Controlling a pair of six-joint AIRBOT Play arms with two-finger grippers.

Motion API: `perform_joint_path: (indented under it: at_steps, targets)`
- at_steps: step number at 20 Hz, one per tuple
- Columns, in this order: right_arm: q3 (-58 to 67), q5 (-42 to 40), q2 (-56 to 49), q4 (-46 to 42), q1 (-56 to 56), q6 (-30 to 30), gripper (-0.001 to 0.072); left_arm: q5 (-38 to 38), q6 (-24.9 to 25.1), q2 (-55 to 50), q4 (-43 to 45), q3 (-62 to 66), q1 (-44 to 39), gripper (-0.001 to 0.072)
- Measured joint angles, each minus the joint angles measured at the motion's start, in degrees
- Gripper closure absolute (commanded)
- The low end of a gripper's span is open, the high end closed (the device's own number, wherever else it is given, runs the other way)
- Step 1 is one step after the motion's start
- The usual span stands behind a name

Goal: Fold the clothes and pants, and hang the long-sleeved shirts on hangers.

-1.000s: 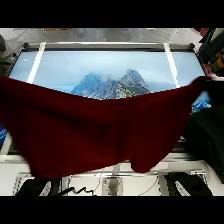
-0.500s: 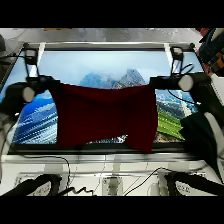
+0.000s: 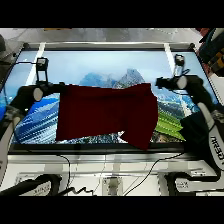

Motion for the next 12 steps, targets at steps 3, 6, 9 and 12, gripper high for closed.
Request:
perform_joint_path:
  at_steps: [3, 6, 9, 12]
  targets:
    - [-0.61, 12.83, 0.39, 3.96, -8.81, -9.11, 0.0369, -9.16, 0.42, 6.05, 1.49, 0.0, 2.91, 0.0016]
    - [-4.74, 23.71, 0.52, 16.41, -17.11, -20.35, 0.0357, -19.12, 3.65, 9.92, 2.19, -0.04, 7.34, 0.0036]
    - [-11.69, 27.89, 0.52, 27.08, -21.86, -28.26, 0.0354, -26.99, 7.04, 10.8, 1.18, -1.05, 13.22, 0.0057]
    - [-19.76, 27.43, 0.22, 36.3, -23.32, -34.53, 0.0231, -31.54, 9.92, 10.29, -3.32, -3.02, 19.89, 0.0057]
